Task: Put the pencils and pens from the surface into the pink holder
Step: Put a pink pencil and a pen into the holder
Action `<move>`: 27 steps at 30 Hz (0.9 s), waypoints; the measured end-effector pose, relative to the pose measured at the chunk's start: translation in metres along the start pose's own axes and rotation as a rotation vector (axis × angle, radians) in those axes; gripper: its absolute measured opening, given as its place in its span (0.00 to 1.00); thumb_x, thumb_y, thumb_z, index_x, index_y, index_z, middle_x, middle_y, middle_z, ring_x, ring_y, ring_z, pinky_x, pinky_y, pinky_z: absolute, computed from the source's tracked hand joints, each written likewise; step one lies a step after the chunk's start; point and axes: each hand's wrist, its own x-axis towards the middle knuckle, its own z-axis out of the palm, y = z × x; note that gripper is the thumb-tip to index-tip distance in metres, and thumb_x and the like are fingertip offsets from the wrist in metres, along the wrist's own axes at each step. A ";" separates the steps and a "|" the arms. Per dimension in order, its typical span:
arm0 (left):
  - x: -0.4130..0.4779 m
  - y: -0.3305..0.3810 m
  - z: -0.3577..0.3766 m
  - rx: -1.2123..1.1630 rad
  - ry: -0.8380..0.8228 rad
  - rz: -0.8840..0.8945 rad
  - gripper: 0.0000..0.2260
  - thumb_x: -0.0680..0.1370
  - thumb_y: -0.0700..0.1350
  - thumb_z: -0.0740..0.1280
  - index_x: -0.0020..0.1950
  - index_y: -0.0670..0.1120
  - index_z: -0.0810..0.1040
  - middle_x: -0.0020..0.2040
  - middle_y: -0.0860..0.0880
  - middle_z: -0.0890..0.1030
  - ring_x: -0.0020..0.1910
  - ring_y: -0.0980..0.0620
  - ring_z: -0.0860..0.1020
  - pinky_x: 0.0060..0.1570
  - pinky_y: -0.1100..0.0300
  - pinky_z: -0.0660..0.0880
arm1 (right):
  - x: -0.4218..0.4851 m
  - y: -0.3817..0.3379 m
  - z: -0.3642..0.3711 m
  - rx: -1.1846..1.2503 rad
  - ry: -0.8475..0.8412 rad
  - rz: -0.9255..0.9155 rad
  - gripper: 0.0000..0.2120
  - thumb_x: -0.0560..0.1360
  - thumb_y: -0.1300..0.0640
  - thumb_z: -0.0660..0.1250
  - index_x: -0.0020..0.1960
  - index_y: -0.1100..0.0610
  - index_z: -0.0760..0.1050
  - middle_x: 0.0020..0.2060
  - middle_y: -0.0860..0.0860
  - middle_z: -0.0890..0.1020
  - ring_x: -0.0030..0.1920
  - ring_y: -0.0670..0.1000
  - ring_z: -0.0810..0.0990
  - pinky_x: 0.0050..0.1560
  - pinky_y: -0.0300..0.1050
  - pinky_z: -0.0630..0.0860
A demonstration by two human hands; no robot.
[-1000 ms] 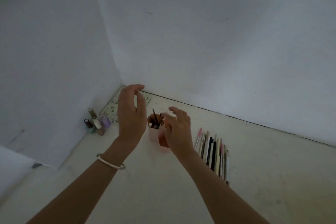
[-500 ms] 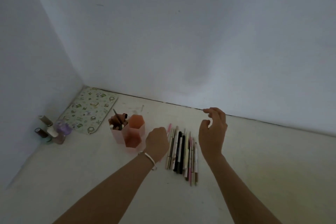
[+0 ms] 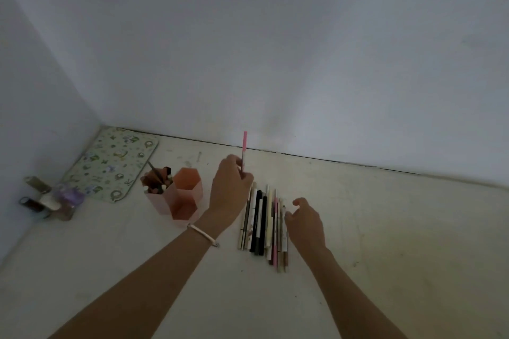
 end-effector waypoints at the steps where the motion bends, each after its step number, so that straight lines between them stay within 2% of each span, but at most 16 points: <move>1: 0.001 0.008 -0.007 -0.065 0.033 0.034 0.07 0.75 0.39 0.66 0.51 0.45 0.72 0.45 0.50 0.74 0.36 0.58 0.73 0.35 0.70 0.70 | -0.001 0.001 0.005 -0.032 -0.020 0.008 0.13 0.79 0.57 0.62 0.62 0.58 0.71 0.41 0.53 0.82 0.42 0.53 0.81 0.43 0.44 0.76; 5: -0.003 0.028 -0.031 -0.212 0.074 0.099 0.07 0.74 0.37 0.66 0.48 0.46 0.72 0.38 0.54 0.74 0.34 0.59 0.72 0.37 0.72 0.72 | -0.005 0.004 0.021 -0.095 -0.022 0.003 0.09 0.80 0.58 0.59 0.59 0.57 0.69 0.45 0.54 0.80 0.42 0.53 0.79 0.43 0.47 0.77; 9: -0.009 0.036 -0.050 -0.241 0.107 0.146 0.05 0.76 0.38 0.64 0.46 0.47 0.71 0.36 0.51 0.75 0.32 0.57 0.72 0.35 0.66 0.75 | 0.000 0.003 0.025 -0.110 -0.018 0.023 0.09 0.80 0.59 0.56 0.57 0.59 0.71 0.43 0.54 0.79 0.41 0.54 0.78 0.42 0.47 0.76; 12: -0.013 0.038 -0.068 -0.288 0.153 0.182 0.03 0.79 0.41 0.63 0.45 0.46 0.72 0.37 0.48 0.77 0.34 0.51 0.77 0.34 0.60 0.79 | 0.004 -0.004 0.015 -0.080 0.014 0.037 0.17 0.79 0.61 0.57 0.68 0.58 0.67 0.47 0.56 0.81 0.45 0.56 0.80 0.43 0.44 0.73; 13: -0.013 0.036 -0.077 -0.303 0.186 0.195 0.03 0.79 0.42 0.63 0.46 0.47 0.73 0.37 0.50 0.77 0.35 0.54 0.78 0.34 0.60 0.80 | 0.004 -0.009 0.008 -0.042 0.054 0.014 0.21 0.79 0.61 0.58 0.71 0.57 0.63 0.46 0.56 0.81 0.44 0.56 0.80 0.42 0.45 0.73; 15: -0.008 0.024 -0.105 -0.289 0.313 0.225 0.02 0.79 0.42 0.64 0.47 0.48 0.74 0.38 0.55 0.78 0.37 0.62 0.79 0.35 0.68 0.79 | 0.007 -0.028 -0.009 0.091 0.152 -0.072 0.27 0.78 0.61 0.58 0.76 0.53 0.57 0.39 0.54 0.79 0.38 0.54 0.79 0.40 0.48 0.75; 17: 0.000 0.004 -0.137 -0.220 0.457 0.222 0.04 0.77 0.41 0.66 0.49 0.49 0.74 0.40 0.56 0.78 0.38 0.63 0.80 0.35 0.76 0.75 | 0.011 -0.055 -0.026 0.257 0.238 -0.170 0.28 0.79 0.61 0.57 0.77 0.51 0.55 0.33 0.54 0.77 0.32 0.53 0.76 0.36 0.49 0.76; 18: 0.003 -0.008 -0.152 -0.179 0.510 0.202 0.04 0.77 0.41 0.67 0.50 0.48 0.75 0.41 0.55 0.79 0.37 0.62 0.80 0.35 0.77 0.73 | 0.011 -0.070 -0.032 0.345 0.278 -0.206 0.28 0.80 0.61 0.58 0.77 0.51 0.55 0.31 0.53 0.76 0.30 0.50 0.76 0.34 0.46 0.76; 20: 0.006 -0.032 -0.169 -0.112 0.567 0.128 0.04 0.75 0.40 0.68 0.49 0.47 0.76 0.41 0.52 0.80 0.36 0.61 0.79 0.34 0.80 0.71 | 0.010 -0.101 -0.039 0.520 0.346 -0.264 0.26 0.81 0.59 0.59 0.77 0.51 0.57 0.31 0.46 0.76 0.29 0.43 0.76 0.33 0.35 0.74; 23: 0.007 -0.060 -0.167 -0.063 0.506 0.007 0.04 0.74 0.39 0.69 0.45 0.48 0.77 0.39 0.54 0.80 0.36 0.56 0.80 0.33 0.81 0.68 | 0.000 -0.142 -0.037 0.699 0.377 -0.374 0.25 0.81 0.59 0.60 0.76 0.50 0.58 0.33 0.39 0.79 0.32 0.37 0.78 0.35 0.26 0.72; 25: 0.007 -0.075 -0.158 0.044 0.406 -0.063 0.02 0.74 0.41 0.69 0.45 0.47 0.78 0.39 0.54 0.81 0.38 0.54 0.79 0.35 0.78 0.66 | -0.010 -0.163 -0.032 0.756 0.359 -0.446 0.25 0.81 0.59 0.60 0.76 0.49 0.59 0.37 0.38 0.80 0.35 0.39 0.79 0.37 0.28 0.72; 27: 0.008 -0.085 -0.152 0.149 0.284 -0.135 0.07 0.73 0.44 0.69 0.49 0.44 0.81 0.46 0.49 0.83 0.43 0.53 0.78 0.42 0.69 0.69 | -0.020 -0.181 -0.023 0.785 0.341 -0.498 0.24 0.81 0.59 0.61 0.74 0.48 0.61 0.42 0.42 0.79 0.38 0.42 0.79 0.40 0.32 0.75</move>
